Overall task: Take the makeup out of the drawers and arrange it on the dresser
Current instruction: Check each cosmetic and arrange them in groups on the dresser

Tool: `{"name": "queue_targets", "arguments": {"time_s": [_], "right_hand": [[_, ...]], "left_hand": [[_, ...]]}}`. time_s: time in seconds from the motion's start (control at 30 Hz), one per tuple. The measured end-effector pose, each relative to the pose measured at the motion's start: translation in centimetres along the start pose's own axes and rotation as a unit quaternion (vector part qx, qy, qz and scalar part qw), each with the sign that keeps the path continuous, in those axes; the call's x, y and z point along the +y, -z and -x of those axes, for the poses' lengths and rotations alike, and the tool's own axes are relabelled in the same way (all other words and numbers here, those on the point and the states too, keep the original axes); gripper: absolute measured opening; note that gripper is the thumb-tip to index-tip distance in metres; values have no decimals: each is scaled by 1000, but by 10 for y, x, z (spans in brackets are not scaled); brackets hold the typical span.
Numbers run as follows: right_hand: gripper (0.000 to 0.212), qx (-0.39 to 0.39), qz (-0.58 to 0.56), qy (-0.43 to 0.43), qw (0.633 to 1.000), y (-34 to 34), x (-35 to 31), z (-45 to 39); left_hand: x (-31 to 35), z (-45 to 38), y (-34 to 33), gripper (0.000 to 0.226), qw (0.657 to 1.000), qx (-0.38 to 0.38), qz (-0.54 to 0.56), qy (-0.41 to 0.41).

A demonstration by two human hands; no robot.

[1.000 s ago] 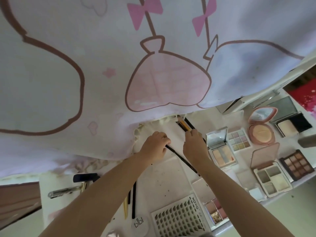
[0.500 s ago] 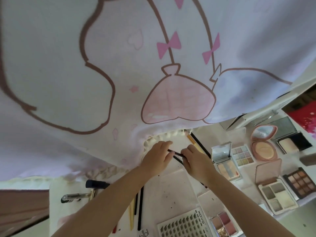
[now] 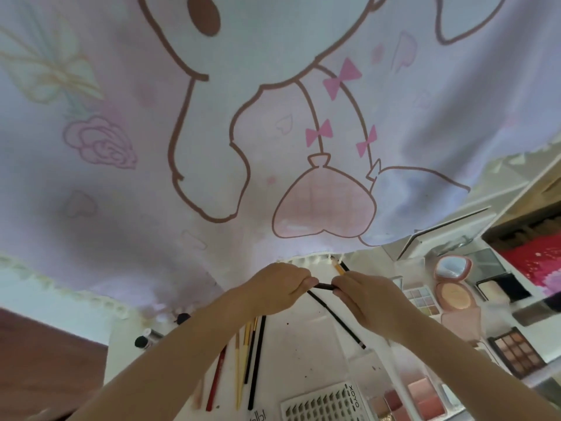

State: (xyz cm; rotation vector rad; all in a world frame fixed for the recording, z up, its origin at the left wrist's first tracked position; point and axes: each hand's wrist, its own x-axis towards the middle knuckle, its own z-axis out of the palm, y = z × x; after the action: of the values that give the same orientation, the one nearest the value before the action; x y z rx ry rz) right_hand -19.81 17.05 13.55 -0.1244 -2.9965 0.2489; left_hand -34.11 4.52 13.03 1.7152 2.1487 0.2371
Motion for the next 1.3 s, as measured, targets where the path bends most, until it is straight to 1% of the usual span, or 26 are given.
{"name": "queue_targets", "arguments": {"time_s": [0.03, 0.07, 0.1, 0.13, 0.17, 0.2, 0.27, 0.33, 0.4, 0.47, 0.5, 0.57, 0.63, 0.67, 0.77, 0.8, 0.83, 0.87, 0.93, 0.97, 1.0, 1.03, 1.07, 1.17, 1.23, 1.3], "right_hand": [[68, -1, 1, 4, 1000, 2, -4, 2], [65, -4, 2, 12, 1000, 4, -7, 4], [56, 7, 18, 22, 1000, 6, -9, 6], [47, 41, 36, 34, 998, 6, -10, 8], [43, 81, 48, 43, 995, 4, -10, 9], [43, 98, 45, 57, 993, 4, -12, 9], [40, 89, 43, 63, 993, 4, -14, 8], [28, 65, 61, 40, 995, 3, -9, 10], [19, 21, 89, -47, 995, 7, 12, 18], [23, -12, 39, -125, 991, 13, 33, 33], [23, -10, -3, -136, 991, 14, 38, 36], [25, 18, -64, -115, 991, 12, 31, 31], [40, -11, -102, -118, 988, 5, 23, 21], [42, -28, -126, -131, 983, 1, 22, 19], [33, -45, -228, -182, 955, -4, 27, 20], [27, -36, -253, -196, 947, -5, 27, 20], [23, -22, -282, -208, 936, -7, 25, 20], [24, -6, -316, -218, 924, -8, 22, 19], [28, 25, -400, -242, 884, -10, 12, 15], [27, 40, -448, -255, 856, -11, 6, 12], [25, 53, -490, -267, 828, -12, 0, 8], [26, 62, -522, -274, 805, -12, -6, 3], [26, 62, -537, -276, 795, -13, -11, -1], [33, 60, -560, -281, 777, -13, -16, -10], [37, 70, -555, -292, 776, -12, -12, -10], [37, 81, -532, -295, 790, -9, -6, -7]], "left_hand": [[2, 3, -1, 29, 1000, 6, 2, -1], [4, 6, -1, 29, 1000, 11, 7, 2], [5, 9, -1, 31, 1000, 12, 16, 7], [6, 13, -1, 33, 999, 12, 29, 11], [7, 15, 0, 36, 999, 12, 44, 13], [9, 17, 0, 38, 998, 15, 59, 12], [13, 18, 2, 38, 995, 24, 94, 25], [9, 24, 4, 33, 991, 29, 118, 49], [-11, 38, 11, 34, 980, 53, 158, 106], [-30, 54, 17, 38, 974, 60, 160, 148], [-32, 58, 20, 39, 975, 54, 148, 155], [-28, 56, 21, 40, 978, 65, 143, 138], [-17, 50, 18, 40, 975, 86, 158, 128], [-15, 49, 16, 41, 974, 93, 163, 124], [-17, 51, 8, 40, 959, 119, 215, 144], [-17, 52, 6, 40, 949, 130, 244, 153], [-16, 53, 3, 39, 927, 143, 302, 168], [-14, 53, -1, 38, 891, 151, 385, 186], [-5, 53, -10, 35, 806, 152, 535, 201], [-1, 52, -15, 34, 779, 150, 576, 197], [5, 52, -20, 32, 763, 142, 603, 186], [10, 51, -24, 31, 759, 127, 615, 171], [16, 51, -27, 30, 765, 107, 615, 156], [25, 50, -31, 27, 811, 58, 569, 126], [24, 53, -30, 28, 824, 68, 548, 127], [20, 55, -25, 29, 823, 96, 542, 141]]}}
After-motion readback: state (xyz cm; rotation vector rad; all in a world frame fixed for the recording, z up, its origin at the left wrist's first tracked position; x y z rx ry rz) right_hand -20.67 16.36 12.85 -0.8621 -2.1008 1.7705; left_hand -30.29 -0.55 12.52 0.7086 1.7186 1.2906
